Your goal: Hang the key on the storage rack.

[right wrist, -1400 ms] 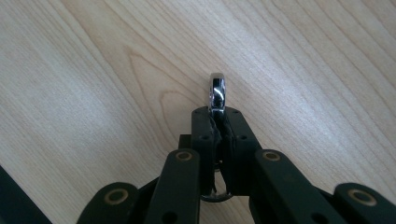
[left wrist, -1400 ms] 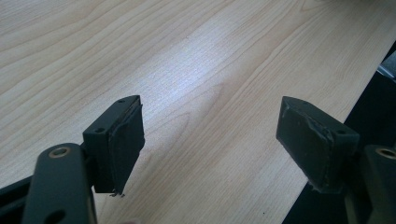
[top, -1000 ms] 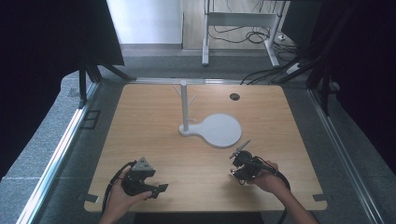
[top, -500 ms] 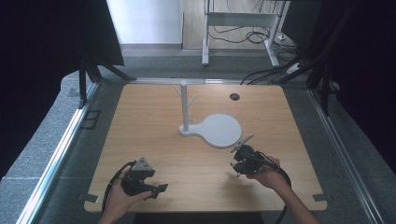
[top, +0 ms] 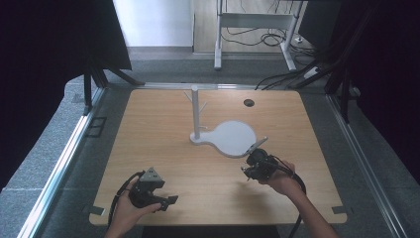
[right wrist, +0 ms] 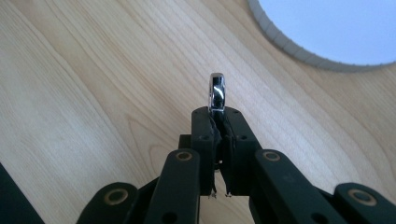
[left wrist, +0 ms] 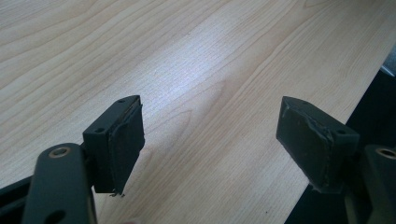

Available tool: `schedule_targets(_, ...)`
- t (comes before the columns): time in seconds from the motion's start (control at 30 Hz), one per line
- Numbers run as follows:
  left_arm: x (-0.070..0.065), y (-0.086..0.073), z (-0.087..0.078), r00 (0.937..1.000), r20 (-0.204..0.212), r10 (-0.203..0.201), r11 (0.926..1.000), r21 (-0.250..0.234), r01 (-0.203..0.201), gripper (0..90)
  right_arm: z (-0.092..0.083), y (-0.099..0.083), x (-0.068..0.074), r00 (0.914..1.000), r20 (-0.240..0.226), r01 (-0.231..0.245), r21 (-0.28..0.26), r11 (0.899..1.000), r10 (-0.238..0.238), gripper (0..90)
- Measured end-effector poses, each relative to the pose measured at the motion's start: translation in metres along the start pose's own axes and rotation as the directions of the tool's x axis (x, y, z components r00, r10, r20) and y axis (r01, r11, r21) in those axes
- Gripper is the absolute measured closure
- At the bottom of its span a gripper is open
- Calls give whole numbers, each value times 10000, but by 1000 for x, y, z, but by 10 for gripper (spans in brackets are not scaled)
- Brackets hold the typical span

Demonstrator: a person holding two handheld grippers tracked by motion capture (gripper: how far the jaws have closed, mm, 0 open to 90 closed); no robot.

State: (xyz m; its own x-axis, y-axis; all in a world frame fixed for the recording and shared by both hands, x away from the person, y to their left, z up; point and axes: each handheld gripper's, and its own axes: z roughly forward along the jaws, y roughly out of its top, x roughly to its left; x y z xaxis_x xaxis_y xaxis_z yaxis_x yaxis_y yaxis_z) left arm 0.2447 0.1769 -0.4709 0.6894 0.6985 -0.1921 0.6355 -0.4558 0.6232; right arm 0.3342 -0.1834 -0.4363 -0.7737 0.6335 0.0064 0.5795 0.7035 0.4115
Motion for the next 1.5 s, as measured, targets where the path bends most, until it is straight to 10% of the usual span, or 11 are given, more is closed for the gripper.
schedule_targets(1.5, 0, 0, 3, 10000, 48, 3, 9999, 127, -4, 239, -3, 56, -16, 9998, 190, -26, -788, 9969, 41, 846)
